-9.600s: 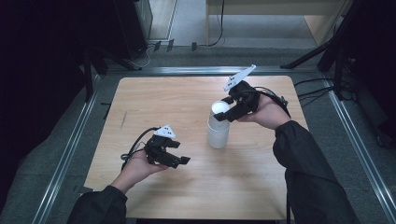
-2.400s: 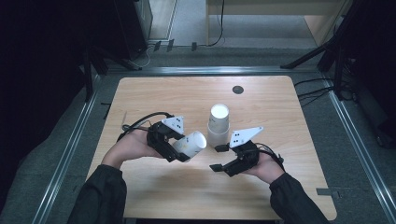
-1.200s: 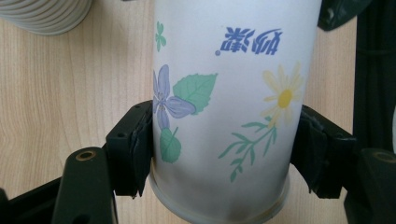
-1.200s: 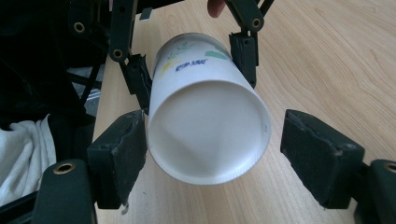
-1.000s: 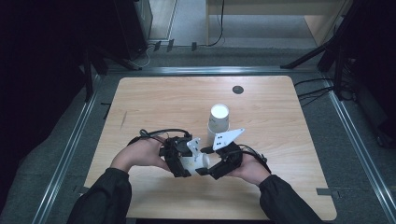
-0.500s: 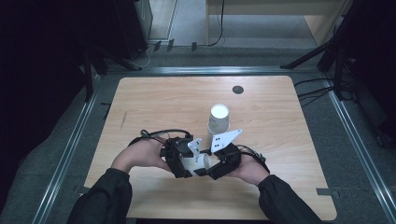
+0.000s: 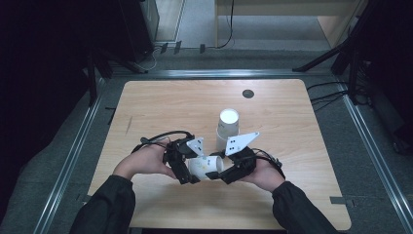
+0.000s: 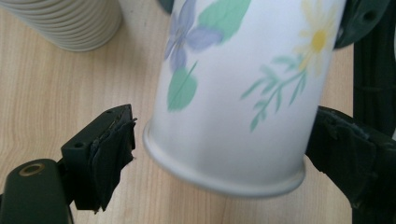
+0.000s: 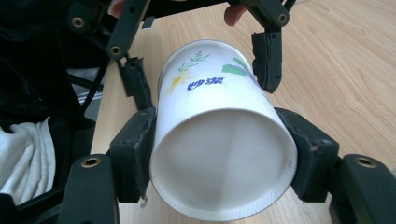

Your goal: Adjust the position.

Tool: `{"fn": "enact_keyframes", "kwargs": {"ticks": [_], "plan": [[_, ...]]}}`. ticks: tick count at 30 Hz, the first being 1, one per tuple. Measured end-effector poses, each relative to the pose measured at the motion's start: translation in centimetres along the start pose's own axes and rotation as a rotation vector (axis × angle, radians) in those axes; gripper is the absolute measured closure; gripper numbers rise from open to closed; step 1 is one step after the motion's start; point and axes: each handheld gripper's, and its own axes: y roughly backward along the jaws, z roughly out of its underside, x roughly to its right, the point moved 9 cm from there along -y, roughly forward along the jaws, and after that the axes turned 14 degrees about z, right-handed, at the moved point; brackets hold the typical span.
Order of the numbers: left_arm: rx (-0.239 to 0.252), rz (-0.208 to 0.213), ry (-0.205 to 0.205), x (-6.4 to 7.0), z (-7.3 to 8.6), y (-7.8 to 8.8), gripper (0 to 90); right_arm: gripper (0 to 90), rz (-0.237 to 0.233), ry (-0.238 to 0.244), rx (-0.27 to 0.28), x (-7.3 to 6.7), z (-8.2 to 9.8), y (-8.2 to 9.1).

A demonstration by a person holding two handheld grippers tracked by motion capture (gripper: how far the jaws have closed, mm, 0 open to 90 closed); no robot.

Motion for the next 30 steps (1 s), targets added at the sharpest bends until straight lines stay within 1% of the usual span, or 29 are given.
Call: {"fn": "enact_keyframes", "kwargs": {"ticks": [1, 2, 3, 4, 5, 7, 8, 9, 10, 12, 13, 14, 15, 16, 18, 19, 21, 22, 23, 24, 26, 29, 30], "plan": [[0.0, 0.0, 0.0, 0.0, 0.0, 0.0, 10.0, 34.4, 0.0, 0.0, 0.0, 0.0, 0.0, 0.0], [0.011, -0.012, 0.016, -0.2, 0.1, 0.0, 10.0, 34.4, 0.001, -0.003, 0.001, 0.1, 0.0, 0.2], [0.039, 0.01, 0.027, -0.2, 0.3, 0.1, 11.9, 34.3, 0.002, -0.004, 0.002, 0.3, 0.1, 0.5], [0.059, 0.021, 0.028, -0.1, 0.3, 0.1, 12.5, 34.4, 0.008, -0.005, 0.006, 0.5, 0.0, 0.6], [0.066, 0.036, 0.031, 0.0, 0.5, 0.1, 12.5, 34.4, 0.011, -0.01, 0.011, 0.6, 0.0, 0.8], [0.091, 0.045, 0.041, 0.1, 0.7, -0.1, 12.4, 34.3, 0.018, -0.018, 0.025, 0.8, -0.2, 1.1], [0.091, 0.045, 0.041, 0.1, 0.7, -0.1, 11.6, 34.4, 0.018, -0.024, 0.034, 0.9, -0.3, 1.4], [0.107, 0.047, 0.056, 0.1, 0.9, -0.1, 10.4, 34.4, 0.015, -0.026, 0.041, 1.0, -0.3, 1.5], [0.116, 0.051, 0.06, 0.1, 1.0, -0.1, 10.4, 34.3, 0.022, -0.026, 0.051, 1.1, -0.4, 1.7], [0.154, 0.058, 0.075, 0.1, 1.2, 0.2, 10.4, 34.4, 0.026, -0.026, 0.061, 1.3, -0.5, 2.0], [0.172, 0.065, 0.08, 0.2, 1.3, 0.4, 10.4, 34.3, 0.028, -0.034, 0.065, 1.4, -0.5, 2.3], [0.172, 0.065, 0.08, 0.2, 1.3, 0.4, 10.9, 34.3, 0.028, -0.034, 0.065, 1.4, -0.5, 2.3], [0.2, 0.06, 0.08, 0.2, 1.5, 0.7, 12.1, 34.4, 0.031, -0.041, 0.085, 1.6, -0.7, 2.8], [0.21, 0.062, 0.081, 0.3, 1.5, 0.8, 12.7, 34.4, 0.031, -0.047, 0.089, 1.7, -0.7, 3.0], [0.246, 0.065, 0.095, 0.3, 1.6, 1.0, 12.7, 34.4, 0.035, -0.052, 0.1, 1.9, -0.7, 3.4], [0.246, 0.065, 0.095, 0.3, 1.6, 1.0, 12.7, 34.4, 0.035, -0.052, 0.1, 1.9, -0.7, 3.4], [0.276, 0.065, 0.106, 0.4, 1.6, 1.0, 12.7, 34.4, 0.037, -0.063, 0.114, 2.2, -0.8, 4.0], [0.314, 0.066, 0.121, 0.5, 1.4, 1.0, 12.7, 34.3, 0.035, -0.069, 0.121, 2.3, -0.8, 4.3], [0.314, 0.066, 0.121, 0.5, 1.4, 1.0, 12.7, 34.3, 0.035, -0.069, 0.121, 2.3, -0.8, 4.3], [0.34, 0.068, 0.123, 0.6, 1.2, 0.9, 12.7, 34.3, 0.025, -0.085, 0.136, 2.4, -1.0, 4.7], [0.365, 0.069, 0.118, 0.8, 0.8, 0.8, 12.7, 34.4, 0.022, -0.094, 0.151, 2.5, -1.1, 5.0], [0.409, 0.073, 0.111, 0.9, 0.2, 0.9, 12.7, 34.3, 0.004, -0.113, 0.175, 2.5, -1.4, 5.3], [0.422, 0.073, 0.101, 1.0, 0.1, 1.0, 12.7, 34.3, -0.003, -0.116, 0.181, 2.5, -1.5, 5.4]]}}
